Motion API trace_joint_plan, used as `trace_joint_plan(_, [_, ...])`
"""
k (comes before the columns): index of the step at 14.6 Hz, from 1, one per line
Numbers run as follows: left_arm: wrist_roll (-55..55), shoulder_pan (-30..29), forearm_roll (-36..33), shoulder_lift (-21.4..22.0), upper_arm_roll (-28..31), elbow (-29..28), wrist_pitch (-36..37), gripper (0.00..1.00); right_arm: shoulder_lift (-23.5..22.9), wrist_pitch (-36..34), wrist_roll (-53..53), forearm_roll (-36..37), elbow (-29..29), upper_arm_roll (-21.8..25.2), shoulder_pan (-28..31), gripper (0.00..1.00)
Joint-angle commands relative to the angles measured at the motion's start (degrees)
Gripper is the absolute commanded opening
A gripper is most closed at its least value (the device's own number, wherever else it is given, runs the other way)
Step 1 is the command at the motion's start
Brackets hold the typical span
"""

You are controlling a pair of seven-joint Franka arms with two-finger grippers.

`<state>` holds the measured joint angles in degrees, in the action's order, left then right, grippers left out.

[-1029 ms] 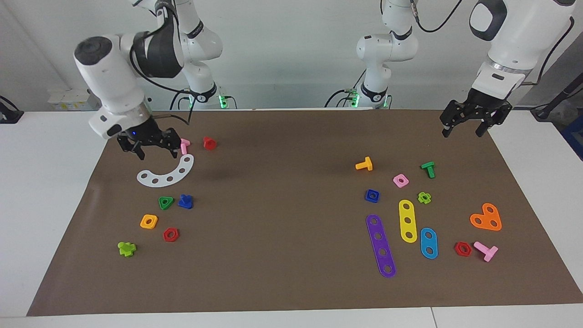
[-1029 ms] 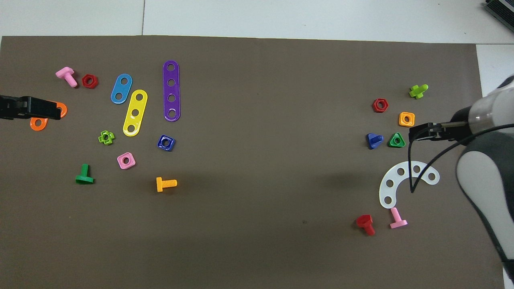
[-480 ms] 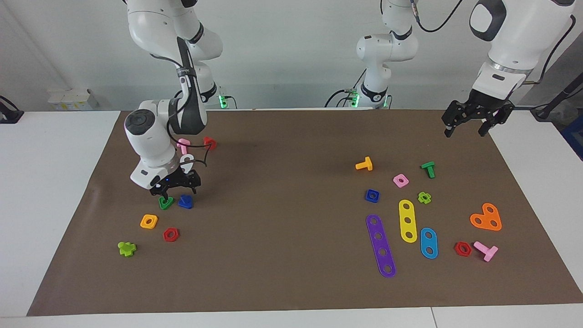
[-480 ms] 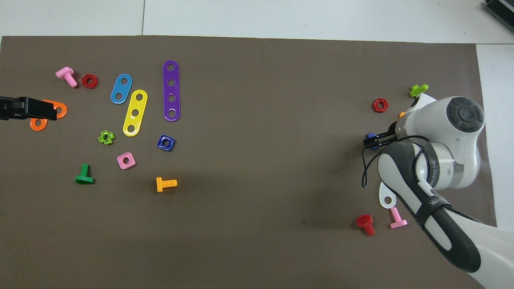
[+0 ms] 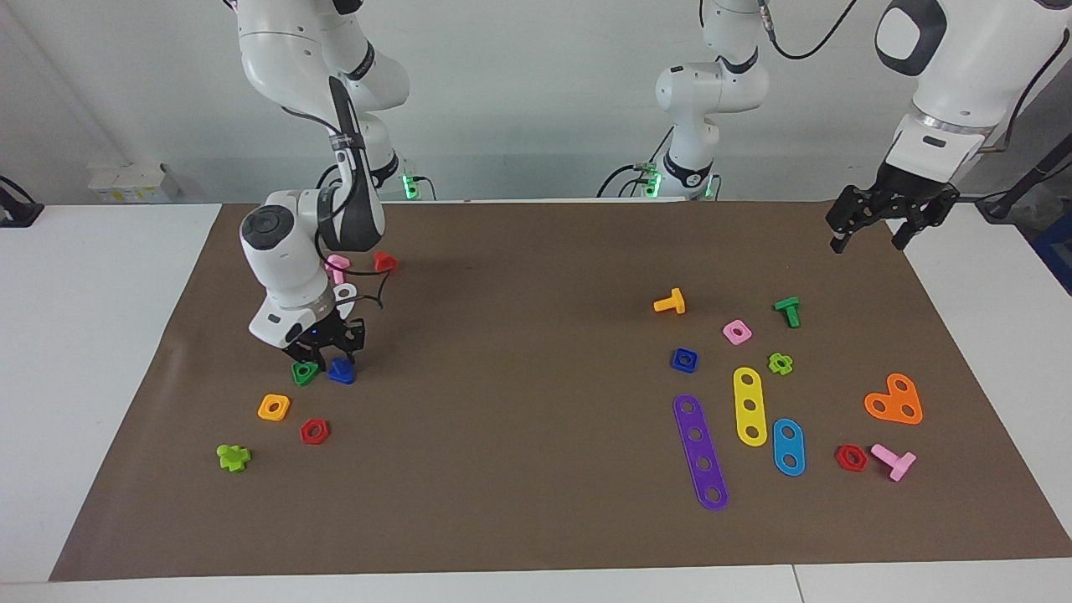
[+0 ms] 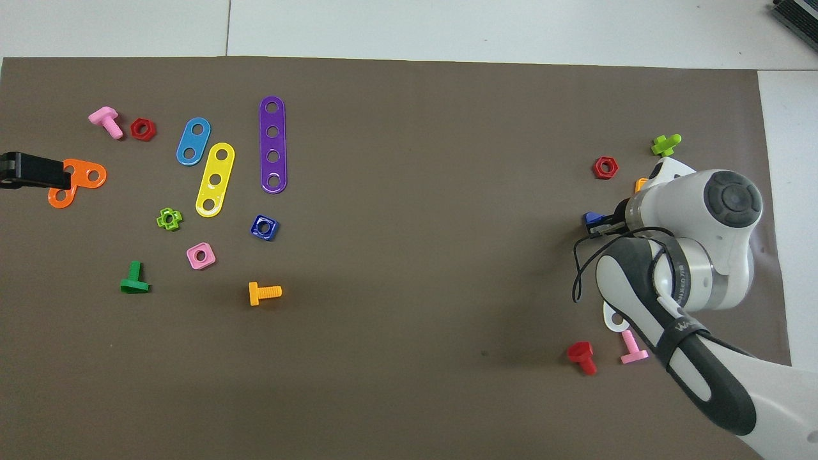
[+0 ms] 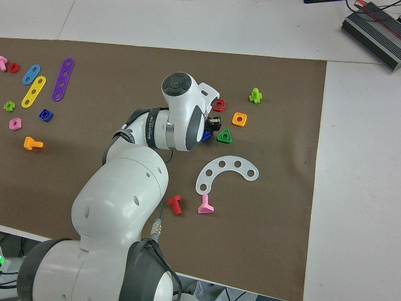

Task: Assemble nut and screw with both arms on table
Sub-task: 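Reach the right gripper to the dark blue bolt and grasp it, then lift the blue bolt with the right gripper while the left gripper reaches the nut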

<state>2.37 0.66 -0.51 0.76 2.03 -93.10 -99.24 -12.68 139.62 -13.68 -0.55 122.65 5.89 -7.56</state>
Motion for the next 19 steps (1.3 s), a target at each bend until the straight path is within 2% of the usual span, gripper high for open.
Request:
trace_joint_plan(1, [-0.1,-0.8,-1.0,0.9,-0.6,-1.0,-0.5,1.0,0.5,1.5,-1.8,-1.0,1.3,0.4,-0.1,0.36])
trace_joint_plan(2, [-0.1,-0.8,-1.0,0.9,-0.7,-1.0,-0.3,1.0,0.5,1.5,-1.8,-1.0,1.3,0.4,-0.1,0.35])
trace_joint_plan(3, [-0.6,-0.7,-1.0,1.0,-0.7,-1.0,-0.2,1.0,0.6,1.5,-1.8,-1.0,1.3,0.4,-0.1,0.3])
trace_joint_plan(4, [-0.7,-0.5,-1.0,1.0,-0.6,-1.0,-0.1,1.0,0.6,1.5,-1.8,-1.0,1.4,0.4,-0.1,0.13])
trace_joint_plan(5, [-0.9,-0.6,-1.0,1.0,-0.7,-1.0,-0.2,1.0,0.6,1.5,-1.4,-1.0,1.5,0.4,0.0,0.0])
trace_joint_plan(9, [-0.3,-0.2,-0.9,1.7,-0.7,-2.2,-0.1,1.0,0.9,0.0,-0.4,-1.0,-0.1,0.4,-0.1,0.0])
trace_joint_plan(11, [1.5,0.0,-0.9,2.5,-0.8,-3.8,-0.2,1.0,2.2,-4.8,2.8,-1.0,-3.6,0.3,-0.6,0.0])
trace_joint_plan(13, [4.3,0.1,-0.9,2.8,-0.8,-4.4,0.1,1.0,2.0,-14.7,9.3,-0.9,-12.2,0.3,-4.0,0.0])
trace_joint_plan(15, [4.1,0.2,-0.9,3.0,-1.1,-5.1,0.4,0.98,-0.9,-23.0,18.4,-0.6,-23.0,0.3,-9.1,0.0])
trace_joint_plan(16, [4.0,0.3,-0.9,2.9,-1.3,-5.2,0.7,0.94,-2.2,-24.1,22.4,-0.7,-26.6,0.3,-11.1,0.0])
trace_joint_plan(19, [3.7,2.5,-0.9,1.8,-1.4,-5.6,1.0,0.91,-7.2,-23.1,33.4,-1.1,-32.6,0.2,-18.7,0.0])
